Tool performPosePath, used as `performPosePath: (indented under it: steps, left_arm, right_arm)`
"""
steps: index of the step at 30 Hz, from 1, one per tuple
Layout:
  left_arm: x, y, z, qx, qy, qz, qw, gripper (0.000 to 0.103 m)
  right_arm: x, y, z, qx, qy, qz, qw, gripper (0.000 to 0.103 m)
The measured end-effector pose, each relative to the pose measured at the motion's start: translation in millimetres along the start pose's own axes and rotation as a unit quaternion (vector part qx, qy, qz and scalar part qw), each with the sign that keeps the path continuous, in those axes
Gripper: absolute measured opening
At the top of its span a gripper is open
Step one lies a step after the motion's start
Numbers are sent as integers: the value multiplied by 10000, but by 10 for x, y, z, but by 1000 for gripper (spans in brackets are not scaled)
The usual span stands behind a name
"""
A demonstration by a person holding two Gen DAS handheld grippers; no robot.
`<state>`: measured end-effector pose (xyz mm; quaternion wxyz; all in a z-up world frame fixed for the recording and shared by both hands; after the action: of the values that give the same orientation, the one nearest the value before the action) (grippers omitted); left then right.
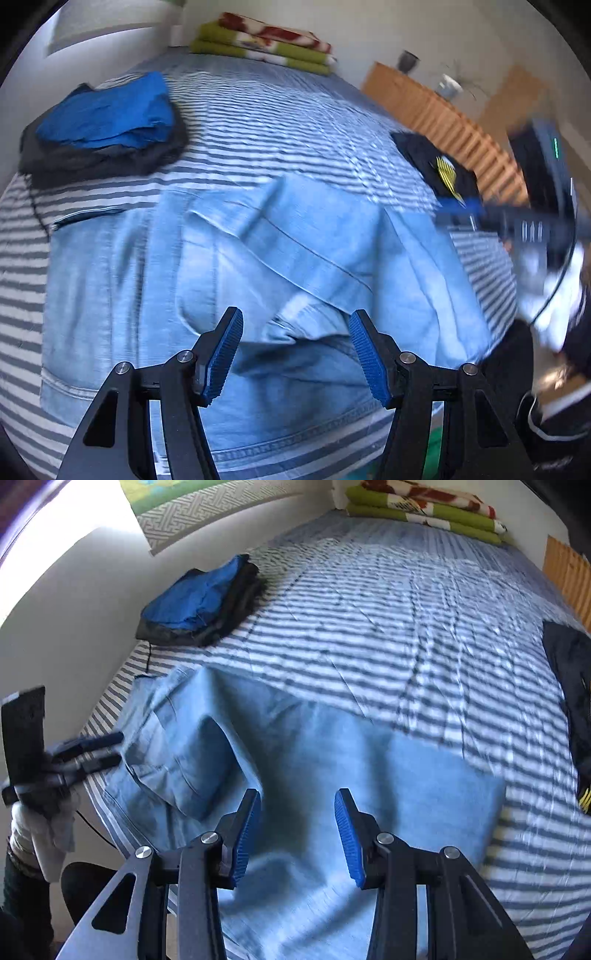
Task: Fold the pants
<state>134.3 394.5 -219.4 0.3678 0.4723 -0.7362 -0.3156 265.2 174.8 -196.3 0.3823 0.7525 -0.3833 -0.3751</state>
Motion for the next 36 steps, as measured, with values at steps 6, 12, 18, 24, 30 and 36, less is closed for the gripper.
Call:
performPosePath:
  steps: [6, 12, 18, 24, 30, 36]
  left_arm:
    - [51, -243, 165, -294, -459, -67, 9985, 63]
    - [-7, -353, 275, -353, -493, 47, 9981, 32]
    - [-84, -307, 300, -157, -416, 101, 9990, 25]
    - [-336, 71, 560, 196, 298, 619, 9974, 27]
    - [-339, 235, 829, 23, 232, 590, 9980, 27]
    - [-222, 167, 748, 8, 72, 488, 9988, 34]
  right_arm:
    - [-777, -439, -512, -376, 824, -44, 9959, 38]
    - [-1201, -1001, -516, -1095, 1081, -62, 9881, 38]
    - [-1277, -1395, -476, -1525, 991, 225, 9831, 38]
    - [-1074, -1219, -1087, -716, 189, -127, 9972, 36]
    - [-1097, -882, -1042, -488, 1178, -275, 9915, 36]
    - [-1513, -975, -643, -598, 2922, -93, 9545, 42]
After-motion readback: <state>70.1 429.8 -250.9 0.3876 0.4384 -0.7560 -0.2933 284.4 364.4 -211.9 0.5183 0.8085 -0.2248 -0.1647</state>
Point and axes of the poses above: each gripper's, at about its wrist camera, not at the fingertips, and y roughly against the way its jaws point, x to its right, z to its underside, the point moved 10 cm from there along -y, roughly the way its jaws point, and after that the axes turned 7 degrees about -y, right-handed, at the moved point
